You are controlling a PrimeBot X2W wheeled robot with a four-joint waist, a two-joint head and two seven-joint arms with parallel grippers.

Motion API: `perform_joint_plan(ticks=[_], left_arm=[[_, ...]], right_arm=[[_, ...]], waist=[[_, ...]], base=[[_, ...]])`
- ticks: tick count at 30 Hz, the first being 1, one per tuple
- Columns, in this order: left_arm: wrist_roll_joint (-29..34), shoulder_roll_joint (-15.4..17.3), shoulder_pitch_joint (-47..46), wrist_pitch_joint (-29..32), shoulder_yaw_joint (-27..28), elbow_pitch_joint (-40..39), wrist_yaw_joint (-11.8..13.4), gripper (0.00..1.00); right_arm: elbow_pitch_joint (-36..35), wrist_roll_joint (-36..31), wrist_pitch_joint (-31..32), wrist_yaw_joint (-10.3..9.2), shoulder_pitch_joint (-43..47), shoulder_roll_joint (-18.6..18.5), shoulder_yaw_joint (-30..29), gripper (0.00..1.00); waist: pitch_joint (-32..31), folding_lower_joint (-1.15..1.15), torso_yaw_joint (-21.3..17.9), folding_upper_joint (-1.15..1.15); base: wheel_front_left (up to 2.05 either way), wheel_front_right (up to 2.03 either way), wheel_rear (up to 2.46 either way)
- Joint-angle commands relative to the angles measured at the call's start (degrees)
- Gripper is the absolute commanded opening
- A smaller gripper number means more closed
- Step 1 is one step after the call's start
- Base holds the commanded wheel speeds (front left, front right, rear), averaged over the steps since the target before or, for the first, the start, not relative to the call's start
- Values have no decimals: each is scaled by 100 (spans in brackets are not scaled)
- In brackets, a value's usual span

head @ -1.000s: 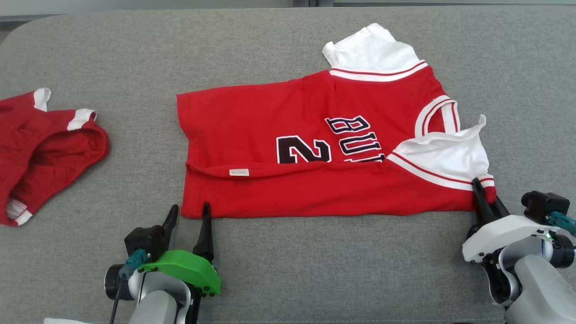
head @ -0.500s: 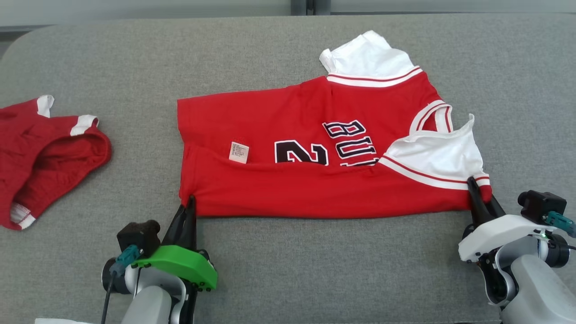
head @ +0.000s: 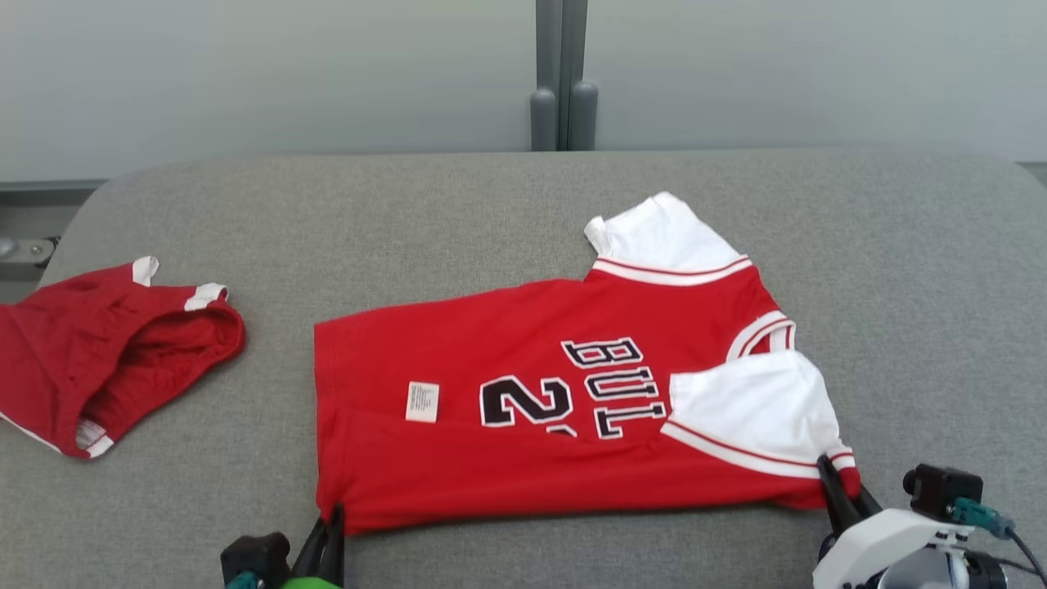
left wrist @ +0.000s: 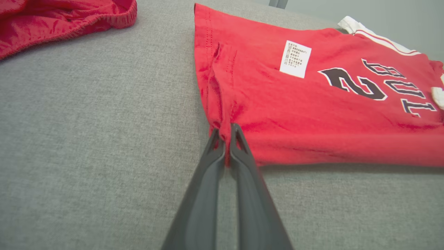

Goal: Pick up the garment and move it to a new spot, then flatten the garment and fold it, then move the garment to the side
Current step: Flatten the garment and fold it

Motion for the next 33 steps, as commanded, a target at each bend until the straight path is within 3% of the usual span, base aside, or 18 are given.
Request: perform_joint_plan(ticks=[1,10,11,12,13,21,26,33], left_arm=[[22,42,256,1,100,54,0,0],[116,43,560,0,371,246,46,0],[138,42,559,1,389,279,55,10],[139,44,547,1,413,312,64,47],[147,45,525,1,424,351,73,100],[333,36,144,1,547,65,297,100],[495,38,-537,1,636,-190,184,100],[570,142,-1806,1,673,556,11,100]], right_arm=[[-33,77,1,-11,266,-24,98,0],[-239,215,1,-12,847,-134,194,0],[-260,202,1,-12,865,-152,158,11],[-277,186,1,-12,883,-159,127,78],[-270,185,1,-12,899,-154,107,100],[-716,-156,1,-10,588,-181,-509,100],[-929,-477,1,-10,21,-146,-658,100],[-887,-666,1,-10,-769,-57,-340,100]], waist=[[-400,0,-30,0],[-372,0,-80,0],[-354,0,-82,0],[-331,0,-81,0],[-305,0,-78,0],[55,0,40,0],[569,0,125,0],[1093,0,106,0]], base=[[0,0,0],[0,0,0],[0,0,0],[0,0,0],[0,0,0],[0,0,0],[0,0,0],[0,0,0]])
